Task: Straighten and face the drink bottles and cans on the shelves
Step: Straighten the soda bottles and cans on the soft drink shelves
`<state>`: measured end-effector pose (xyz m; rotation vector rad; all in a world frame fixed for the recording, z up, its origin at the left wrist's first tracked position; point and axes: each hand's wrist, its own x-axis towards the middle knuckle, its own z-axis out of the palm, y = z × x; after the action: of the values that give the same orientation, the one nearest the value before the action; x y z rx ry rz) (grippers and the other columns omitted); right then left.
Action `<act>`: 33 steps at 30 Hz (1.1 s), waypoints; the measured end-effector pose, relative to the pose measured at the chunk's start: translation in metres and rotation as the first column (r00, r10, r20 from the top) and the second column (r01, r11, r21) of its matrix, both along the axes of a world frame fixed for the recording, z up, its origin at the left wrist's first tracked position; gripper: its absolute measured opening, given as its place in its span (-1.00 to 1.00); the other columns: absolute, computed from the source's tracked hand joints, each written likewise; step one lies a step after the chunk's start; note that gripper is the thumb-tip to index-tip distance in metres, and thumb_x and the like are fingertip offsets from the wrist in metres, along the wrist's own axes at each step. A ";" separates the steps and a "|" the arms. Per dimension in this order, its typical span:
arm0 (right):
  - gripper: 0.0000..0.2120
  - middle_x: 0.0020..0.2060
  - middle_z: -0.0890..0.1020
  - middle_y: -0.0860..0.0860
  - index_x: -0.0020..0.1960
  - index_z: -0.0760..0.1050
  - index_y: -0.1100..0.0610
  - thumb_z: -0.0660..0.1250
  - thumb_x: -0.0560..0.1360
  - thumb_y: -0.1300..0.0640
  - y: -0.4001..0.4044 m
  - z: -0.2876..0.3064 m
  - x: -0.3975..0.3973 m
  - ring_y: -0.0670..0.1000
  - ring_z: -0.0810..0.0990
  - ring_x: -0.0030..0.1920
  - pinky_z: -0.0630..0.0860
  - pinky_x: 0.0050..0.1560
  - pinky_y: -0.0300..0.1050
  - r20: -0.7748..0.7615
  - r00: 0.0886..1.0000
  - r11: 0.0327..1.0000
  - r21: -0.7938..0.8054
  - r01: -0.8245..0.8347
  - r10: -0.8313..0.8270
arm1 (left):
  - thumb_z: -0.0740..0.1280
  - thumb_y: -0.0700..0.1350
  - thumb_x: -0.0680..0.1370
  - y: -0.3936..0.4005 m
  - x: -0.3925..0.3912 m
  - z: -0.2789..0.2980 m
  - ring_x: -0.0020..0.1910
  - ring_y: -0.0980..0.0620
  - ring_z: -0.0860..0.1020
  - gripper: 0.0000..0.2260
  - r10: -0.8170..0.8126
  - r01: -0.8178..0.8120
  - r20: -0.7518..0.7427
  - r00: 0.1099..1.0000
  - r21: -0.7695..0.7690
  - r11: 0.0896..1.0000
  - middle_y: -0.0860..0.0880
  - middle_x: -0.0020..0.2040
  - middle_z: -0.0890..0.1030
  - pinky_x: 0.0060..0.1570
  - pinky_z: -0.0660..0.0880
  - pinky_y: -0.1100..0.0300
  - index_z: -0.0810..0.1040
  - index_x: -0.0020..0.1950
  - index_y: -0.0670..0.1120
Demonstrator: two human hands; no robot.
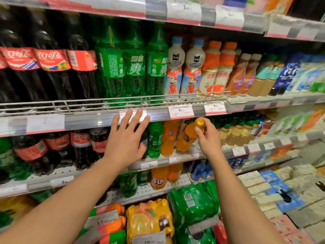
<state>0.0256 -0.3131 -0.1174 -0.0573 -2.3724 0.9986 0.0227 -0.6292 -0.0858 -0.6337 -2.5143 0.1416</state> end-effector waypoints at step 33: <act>-0.52 0.21 0.61 0.19 0.36 0.46 0.12 0.47 0.52 -0.02 -0.009 -0.003 -0.083 0.25 0.58 0.20 0.57 0.16 0.13 0.288 0.953 0.994 -0.015 0.106 -0.098 | 0.26 0.17 0.46 0.003 0.002 0.002 0.61 -0.23 0.06 -0.20 0.054 -0.053 0.043 0.998 -0.020 0.998 -0.08 0.65 0.09 0.52 0.03 -0.29 0.07 0.65 0.04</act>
<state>-0.0578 -0.3218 -0.1207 -0.3557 -2.5843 1.0349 0.0247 -0.6258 -0.0843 -0.5835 -2.5761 0.1724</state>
